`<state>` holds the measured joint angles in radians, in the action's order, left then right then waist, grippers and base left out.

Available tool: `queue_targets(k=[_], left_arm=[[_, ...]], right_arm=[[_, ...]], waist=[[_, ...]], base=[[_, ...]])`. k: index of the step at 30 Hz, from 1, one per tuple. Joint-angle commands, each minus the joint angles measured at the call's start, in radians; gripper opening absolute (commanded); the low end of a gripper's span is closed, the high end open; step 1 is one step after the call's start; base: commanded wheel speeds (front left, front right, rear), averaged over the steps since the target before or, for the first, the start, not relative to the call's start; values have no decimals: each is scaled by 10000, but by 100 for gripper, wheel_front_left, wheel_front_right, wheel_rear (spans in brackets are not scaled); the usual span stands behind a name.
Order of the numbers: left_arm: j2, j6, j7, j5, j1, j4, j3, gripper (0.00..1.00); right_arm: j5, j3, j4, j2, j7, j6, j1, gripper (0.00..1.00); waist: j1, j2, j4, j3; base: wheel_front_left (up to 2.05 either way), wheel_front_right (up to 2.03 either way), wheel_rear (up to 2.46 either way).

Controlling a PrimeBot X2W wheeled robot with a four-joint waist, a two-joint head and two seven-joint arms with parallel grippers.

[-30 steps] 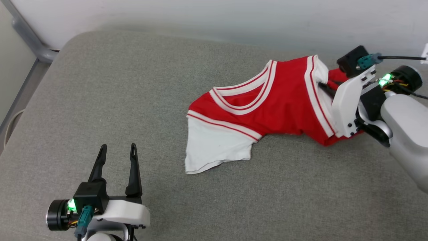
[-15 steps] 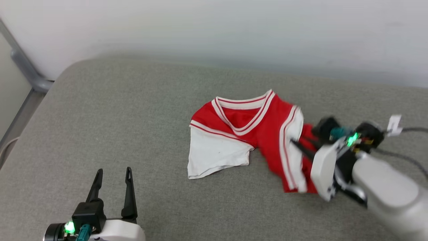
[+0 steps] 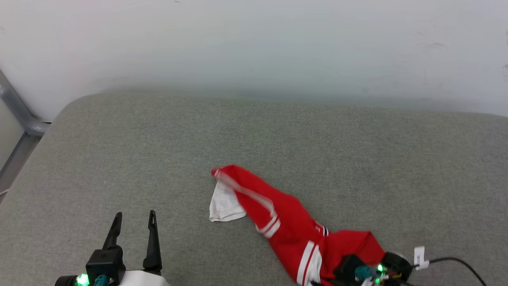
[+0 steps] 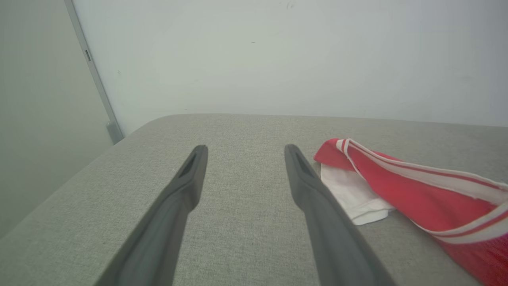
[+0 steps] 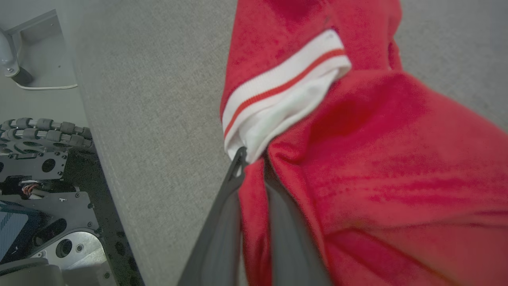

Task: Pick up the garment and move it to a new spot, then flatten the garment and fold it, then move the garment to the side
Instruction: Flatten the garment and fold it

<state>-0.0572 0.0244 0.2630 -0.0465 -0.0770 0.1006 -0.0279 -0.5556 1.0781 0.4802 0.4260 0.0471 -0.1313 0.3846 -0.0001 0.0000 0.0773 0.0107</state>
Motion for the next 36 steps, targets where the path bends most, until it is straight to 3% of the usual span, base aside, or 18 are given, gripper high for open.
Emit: queue_targets(k=[1, 5, 6, 7, 8, 16, 26, 31, 36], left_arm=[[-13, -59, 26, 42, -78, 42, -16, 100], [-3, -103, 26, 43, -111, 88, -50, 100], [3, -92, 26, 50, -136, 83, -61, 100], [5, -82, 26, 52, -163, 84, -81, 100], [7, -83, 26, 54, -176, 90, -105, 100], [24, 12, 26, 73, -293, -21, -83, 100], [7, -42, 26, 139, -316, -110, -180, 100], [10, -65, 26, 182, -308, -140, -174, 100], [21, -34, 26, 223, -197, -200, -80, 100]], right_arm=[[249, -77, -45, -24, -119, 11, -415, 0], [546, -706, -145, -130, -135, 11, -1070, 0], [593, -960, -210, -186, -72, 11, -1160, 12], [709, -1243, -293, -216, 3, 11, -1201, 48], [841, -1533, -395, -231, 91, 12, -1206, 100], [1689, -3516, -1754, -275, 323, 12, -1680, 100], [2556, -6152, -4225, 195, -1005, 12, -2316, 100], [2272, -6074, -4939, 1007, -2358, 12, -2103, 100], [1479, -5175, -5341, 2088, -4239, 12, -1767, 100]], waist=[[1, 0, 23, 4], [1, 0, 49, 18], [1, 0, 36, 25], [1, 0, 20, 35], [1, 0, 1, 46], [1, 0, -116, 171], [1, 0, -243, 192], [1, 0, -282, 125], [1, 0, -237, -11]], base=[[0, 0, 0], [0, 0, 0], [0, 0, 0], [0, 0, 0], [0, 0, 0], [0, 0, 0], [0, 0, 0], [0, 0, 0], [0, 0, 0]])
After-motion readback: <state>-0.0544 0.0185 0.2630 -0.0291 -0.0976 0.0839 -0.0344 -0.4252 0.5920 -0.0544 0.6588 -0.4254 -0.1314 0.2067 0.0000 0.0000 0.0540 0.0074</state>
